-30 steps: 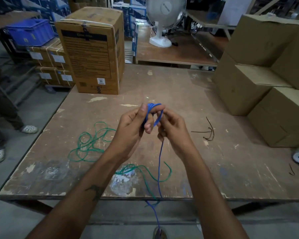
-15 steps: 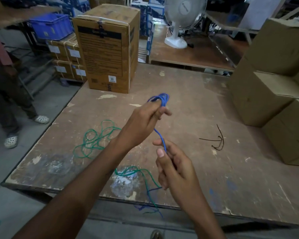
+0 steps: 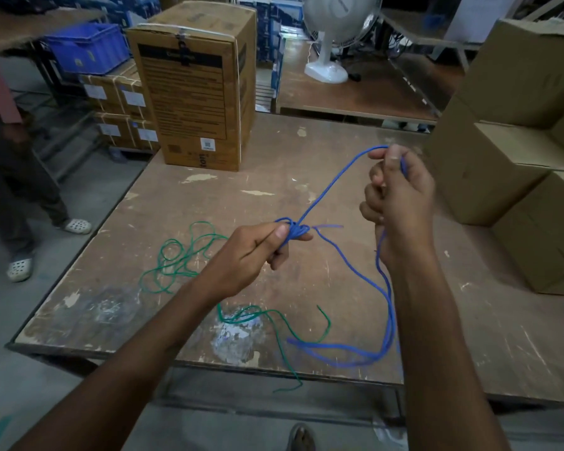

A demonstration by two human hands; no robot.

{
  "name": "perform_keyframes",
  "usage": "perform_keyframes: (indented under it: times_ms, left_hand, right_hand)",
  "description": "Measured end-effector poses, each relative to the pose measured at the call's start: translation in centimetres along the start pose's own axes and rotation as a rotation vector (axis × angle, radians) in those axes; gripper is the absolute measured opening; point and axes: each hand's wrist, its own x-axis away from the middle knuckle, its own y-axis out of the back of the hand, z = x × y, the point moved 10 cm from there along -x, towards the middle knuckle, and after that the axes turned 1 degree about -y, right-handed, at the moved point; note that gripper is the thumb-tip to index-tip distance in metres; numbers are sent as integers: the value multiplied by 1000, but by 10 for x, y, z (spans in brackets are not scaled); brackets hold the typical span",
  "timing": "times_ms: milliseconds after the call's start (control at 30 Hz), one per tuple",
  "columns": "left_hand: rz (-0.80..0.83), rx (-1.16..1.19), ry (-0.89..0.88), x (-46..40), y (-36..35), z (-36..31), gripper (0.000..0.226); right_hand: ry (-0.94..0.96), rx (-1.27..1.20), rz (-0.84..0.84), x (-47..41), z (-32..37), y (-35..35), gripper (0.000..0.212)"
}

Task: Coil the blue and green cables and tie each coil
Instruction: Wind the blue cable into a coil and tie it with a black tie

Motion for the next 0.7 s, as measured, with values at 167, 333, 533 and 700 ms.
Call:
perform_keyframes:
  times_ms: [167, 333, 533, 700]
  left_hand:
    - [-88, 137, -108, 7, -5, -32, 43]
    - [-196, 260, -122, -1, 12, -46, 49]
    - [-451, 475, -62, -26, 37, -30, 44]
    - [-442, 69, -114, -35, 33, -32, 31]
  right_hand:
    - [65, 471, -65, -29, -56, -1, 25]
    - [203, 757, 132, 21, -96, -31, 28]
    - [288, 914, 246, 106, -90, -55, 19]
    - [264, 850, 176, 137, -40, -48, 19]
